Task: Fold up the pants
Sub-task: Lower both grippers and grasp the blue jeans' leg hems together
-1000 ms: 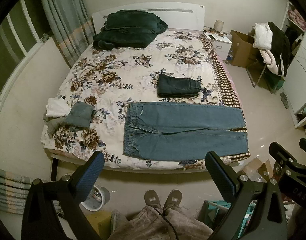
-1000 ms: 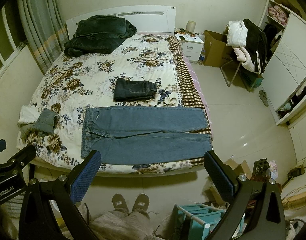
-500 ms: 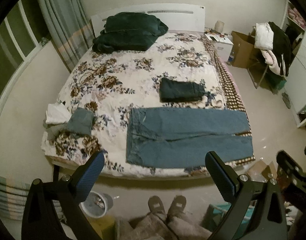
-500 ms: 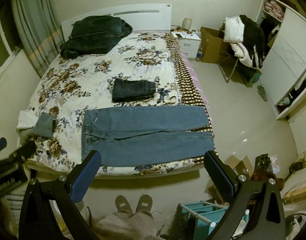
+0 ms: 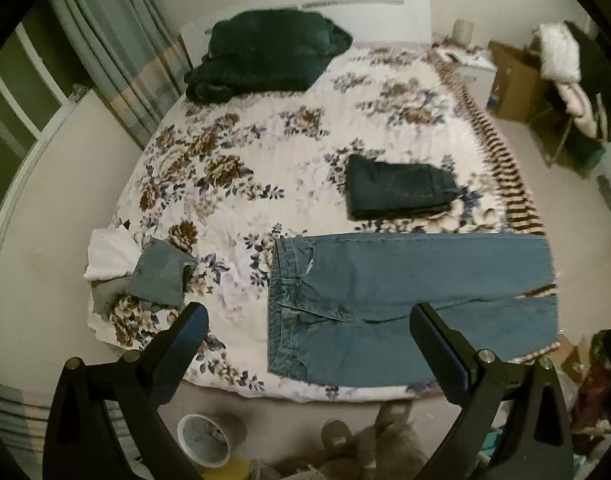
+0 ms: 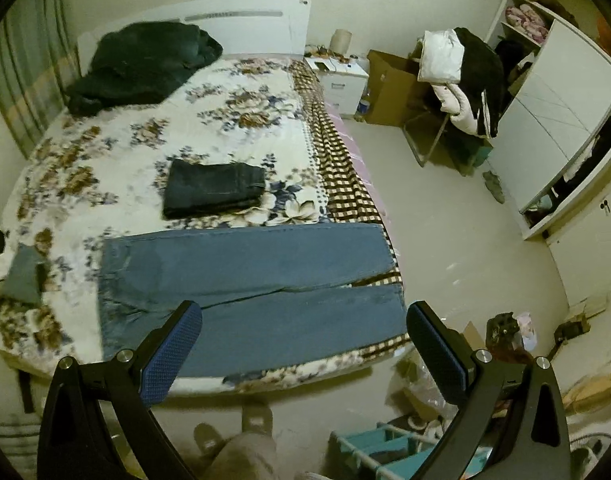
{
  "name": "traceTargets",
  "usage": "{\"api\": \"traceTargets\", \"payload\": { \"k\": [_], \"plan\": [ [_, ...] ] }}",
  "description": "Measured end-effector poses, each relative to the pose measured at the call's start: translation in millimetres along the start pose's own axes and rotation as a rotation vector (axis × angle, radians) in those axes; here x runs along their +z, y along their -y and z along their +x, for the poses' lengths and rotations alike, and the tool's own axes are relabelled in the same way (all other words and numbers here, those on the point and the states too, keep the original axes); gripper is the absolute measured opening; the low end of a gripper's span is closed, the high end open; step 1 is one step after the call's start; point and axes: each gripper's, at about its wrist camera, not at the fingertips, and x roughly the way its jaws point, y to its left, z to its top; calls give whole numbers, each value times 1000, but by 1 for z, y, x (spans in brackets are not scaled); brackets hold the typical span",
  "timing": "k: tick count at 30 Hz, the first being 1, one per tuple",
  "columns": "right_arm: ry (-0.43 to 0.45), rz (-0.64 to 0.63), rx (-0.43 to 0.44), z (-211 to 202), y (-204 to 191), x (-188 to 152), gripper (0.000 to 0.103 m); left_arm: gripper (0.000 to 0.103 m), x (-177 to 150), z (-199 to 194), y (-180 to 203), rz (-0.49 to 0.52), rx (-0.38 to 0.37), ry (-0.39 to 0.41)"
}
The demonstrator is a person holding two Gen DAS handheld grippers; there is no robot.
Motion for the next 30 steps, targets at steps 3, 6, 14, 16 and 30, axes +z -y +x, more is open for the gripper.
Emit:
{"api": "traceTargets", "payload": {
  "k": [3, 6, 14, 16, 30],
  "plan": [
    [-53, -5, 9, 76, 4, 24, 103, 103, 17, 49, 21, 10, 6, -43],
    [-118, -27, 22, 161, 10, 44, 103, 103, 34, 103, 48, 27, 45, -79],
    [-245, -221, 40, 389, -23, 76, 103, 103, 57, 285, 149, 192, 97, -200],
    [-278, -274, 41, 449, -39, 79, 103, 103, 58, 327, 169, 246, 107, -220],
    [-457, -609, 67, 659, -105, 90, 103, 103, 66, 508, 227, 478, 37, -394]
  ]
}}
